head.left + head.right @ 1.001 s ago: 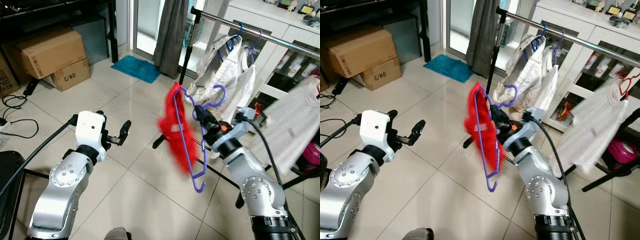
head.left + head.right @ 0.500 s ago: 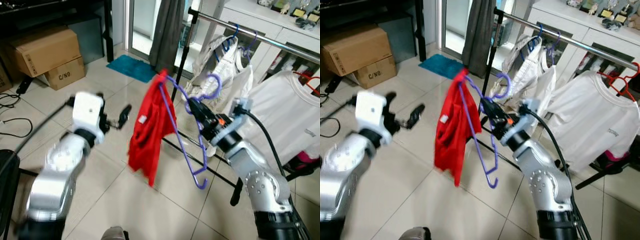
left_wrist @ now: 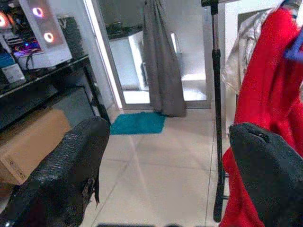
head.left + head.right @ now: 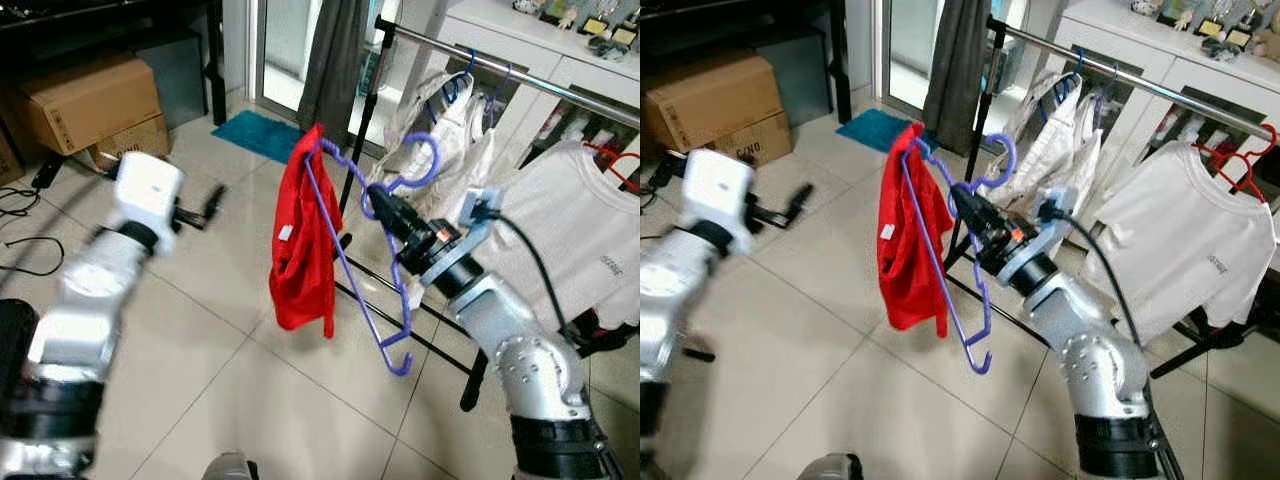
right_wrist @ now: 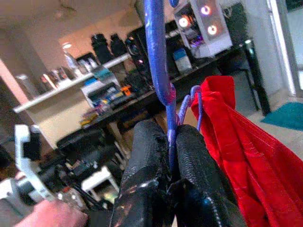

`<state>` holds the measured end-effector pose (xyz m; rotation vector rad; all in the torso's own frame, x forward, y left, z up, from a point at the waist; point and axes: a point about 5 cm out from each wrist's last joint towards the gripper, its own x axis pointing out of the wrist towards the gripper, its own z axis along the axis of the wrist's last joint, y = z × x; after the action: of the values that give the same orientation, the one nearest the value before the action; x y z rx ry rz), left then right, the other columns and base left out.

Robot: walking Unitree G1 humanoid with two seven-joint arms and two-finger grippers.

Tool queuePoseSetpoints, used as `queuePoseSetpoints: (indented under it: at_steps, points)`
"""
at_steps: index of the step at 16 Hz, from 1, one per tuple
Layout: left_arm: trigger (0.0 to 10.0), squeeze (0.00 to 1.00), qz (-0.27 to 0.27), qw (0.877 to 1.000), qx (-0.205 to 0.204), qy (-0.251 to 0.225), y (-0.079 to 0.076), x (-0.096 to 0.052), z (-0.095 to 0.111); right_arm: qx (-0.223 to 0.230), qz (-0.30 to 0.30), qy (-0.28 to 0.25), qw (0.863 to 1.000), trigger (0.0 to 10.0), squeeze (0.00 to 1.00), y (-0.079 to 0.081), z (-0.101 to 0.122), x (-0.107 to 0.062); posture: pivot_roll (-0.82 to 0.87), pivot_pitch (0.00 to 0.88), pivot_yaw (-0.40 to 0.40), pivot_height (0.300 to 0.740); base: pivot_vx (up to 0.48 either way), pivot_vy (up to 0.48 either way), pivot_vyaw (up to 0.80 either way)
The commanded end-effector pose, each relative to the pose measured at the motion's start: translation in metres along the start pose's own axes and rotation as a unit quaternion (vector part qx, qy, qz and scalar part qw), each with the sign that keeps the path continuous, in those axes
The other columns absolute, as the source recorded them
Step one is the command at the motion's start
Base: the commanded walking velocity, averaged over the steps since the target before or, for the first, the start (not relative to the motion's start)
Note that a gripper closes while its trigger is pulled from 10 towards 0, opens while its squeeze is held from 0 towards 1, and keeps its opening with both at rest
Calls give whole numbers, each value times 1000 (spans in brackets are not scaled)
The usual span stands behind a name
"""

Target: Hang hanger

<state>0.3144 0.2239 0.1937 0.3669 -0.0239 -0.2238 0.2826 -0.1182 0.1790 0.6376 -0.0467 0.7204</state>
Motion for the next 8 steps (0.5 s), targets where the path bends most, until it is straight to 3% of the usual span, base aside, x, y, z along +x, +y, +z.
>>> queuePoseSetpoints:
  at_steps: [1,4,6,8]
  points:
    - [10000,0,-27,1000,-3,-3,-4,3,0,-14,36,-36,999,10000,0,11,20,2,53,0,-117,740,0,0,0]
    - [10000,0,-94,993,-60,24,-12,13,-17,7,68,-47,997,10000,0,19,24,3,54,0,-115,740,0,0,0]
    - [4588,0,-125,989,-61,43,-18,23,-29,13,99,-40,994,10000,0,27,26,3,49,0,-114,740,0,0,0]
    - [3569,0,-146,987,-51,47,-24,30,-31,13,116,-34,993,10000,0,32,27,3,40,0,-107,740,0,0,0]
